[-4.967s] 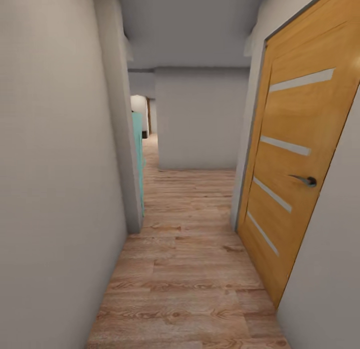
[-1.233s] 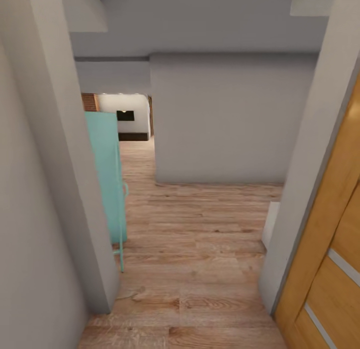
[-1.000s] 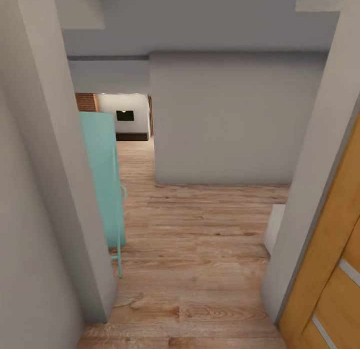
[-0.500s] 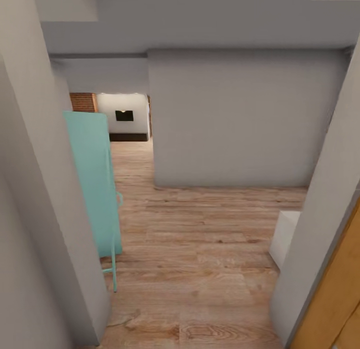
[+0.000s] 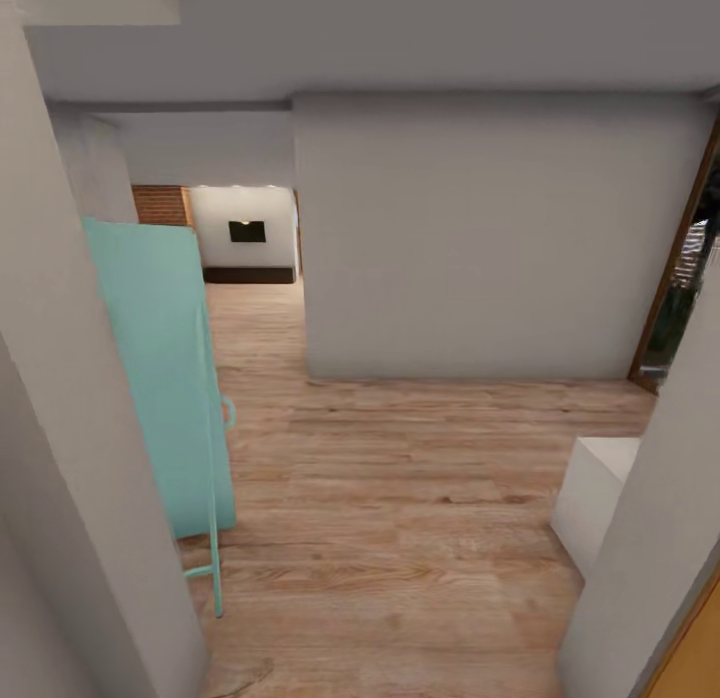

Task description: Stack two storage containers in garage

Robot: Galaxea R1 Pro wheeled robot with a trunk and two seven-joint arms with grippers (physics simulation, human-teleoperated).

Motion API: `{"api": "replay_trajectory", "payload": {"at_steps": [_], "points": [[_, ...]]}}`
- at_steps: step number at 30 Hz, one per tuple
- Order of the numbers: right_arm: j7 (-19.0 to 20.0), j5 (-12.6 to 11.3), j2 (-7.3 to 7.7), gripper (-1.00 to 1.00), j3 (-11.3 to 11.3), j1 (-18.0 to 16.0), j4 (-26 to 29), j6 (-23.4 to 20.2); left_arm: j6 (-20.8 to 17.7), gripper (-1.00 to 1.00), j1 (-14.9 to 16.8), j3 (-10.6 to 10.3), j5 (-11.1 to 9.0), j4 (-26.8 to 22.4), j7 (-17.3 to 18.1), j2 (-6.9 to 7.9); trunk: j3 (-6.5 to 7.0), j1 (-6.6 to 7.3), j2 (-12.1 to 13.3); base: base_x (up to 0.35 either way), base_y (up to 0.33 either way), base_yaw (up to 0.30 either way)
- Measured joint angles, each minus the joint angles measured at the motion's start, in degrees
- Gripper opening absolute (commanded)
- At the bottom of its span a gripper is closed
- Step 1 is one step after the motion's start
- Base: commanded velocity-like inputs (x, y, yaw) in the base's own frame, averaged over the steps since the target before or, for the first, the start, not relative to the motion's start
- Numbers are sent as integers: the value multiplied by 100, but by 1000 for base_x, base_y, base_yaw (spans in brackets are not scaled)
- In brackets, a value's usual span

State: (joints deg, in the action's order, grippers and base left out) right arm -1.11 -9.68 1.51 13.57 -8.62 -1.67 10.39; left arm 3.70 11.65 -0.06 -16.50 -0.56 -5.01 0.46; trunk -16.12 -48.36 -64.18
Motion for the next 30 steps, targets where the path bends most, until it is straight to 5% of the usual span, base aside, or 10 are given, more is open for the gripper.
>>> {"api": "replay_trajectory", "payload": {"at_steps": [30], "points": [[0, -5, 0, 100, 0, 0, 0, 0, -8, 100, 0, 0, 7, 0, 1, -1, 0, 0, 0, 325, 0, 0]]}}
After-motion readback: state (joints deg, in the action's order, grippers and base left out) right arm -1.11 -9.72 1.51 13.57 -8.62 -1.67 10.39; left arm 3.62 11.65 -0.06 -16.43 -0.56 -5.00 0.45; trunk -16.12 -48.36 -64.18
